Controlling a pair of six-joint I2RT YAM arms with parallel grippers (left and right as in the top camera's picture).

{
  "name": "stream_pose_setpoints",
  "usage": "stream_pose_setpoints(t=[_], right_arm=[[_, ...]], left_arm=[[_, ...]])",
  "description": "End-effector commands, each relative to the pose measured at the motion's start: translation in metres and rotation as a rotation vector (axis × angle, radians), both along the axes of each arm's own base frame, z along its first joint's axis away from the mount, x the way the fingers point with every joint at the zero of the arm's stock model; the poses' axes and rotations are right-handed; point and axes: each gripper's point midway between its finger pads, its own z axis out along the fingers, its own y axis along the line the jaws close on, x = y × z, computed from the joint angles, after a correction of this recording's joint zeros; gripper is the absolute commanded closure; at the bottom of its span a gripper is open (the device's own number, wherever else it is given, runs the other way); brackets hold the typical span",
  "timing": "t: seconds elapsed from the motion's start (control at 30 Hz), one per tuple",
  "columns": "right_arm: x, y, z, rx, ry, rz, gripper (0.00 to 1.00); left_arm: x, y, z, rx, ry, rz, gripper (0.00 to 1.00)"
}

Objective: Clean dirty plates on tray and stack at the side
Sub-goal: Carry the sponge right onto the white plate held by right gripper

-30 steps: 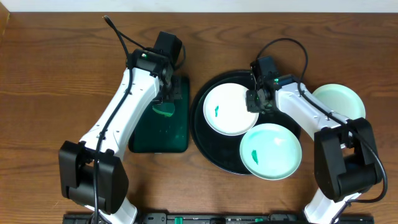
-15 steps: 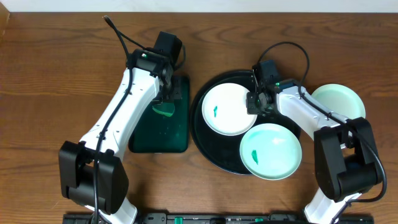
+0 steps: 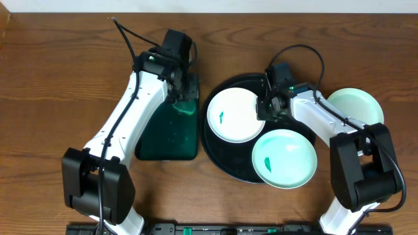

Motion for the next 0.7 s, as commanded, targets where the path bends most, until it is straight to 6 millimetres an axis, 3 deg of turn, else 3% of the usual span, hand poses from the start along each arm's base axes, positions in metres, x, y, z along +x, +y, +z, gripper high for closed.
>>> stream_pose_setpoints(t=[0.0,0.2,0.43,0.67], right_arm=[[-0.002,0.004,0.005,0.022,-0.006,0.020,0.99],[-0.002,0.004,0.005,0.022,-0.005,0.019,0.99],[-0.002,0.004,0.005,0.021,-0.005,0.020,0.99],[-0.002,0.005,0.005,0.021,-0.005,0.021,0.99]], left_arm=[[0.005,-0.016,0.007,-0.084,-0.010,0.023,0.93],[0.003,-0.043,-0.007,-0.099,0.014,0.022,0.93],[-0.005,-0.086,-0.038,-0.101,0.061,-0.011,0.93],[-0.008,-0.099,-0.068,-0.088,0.116,0.023,0.93]])
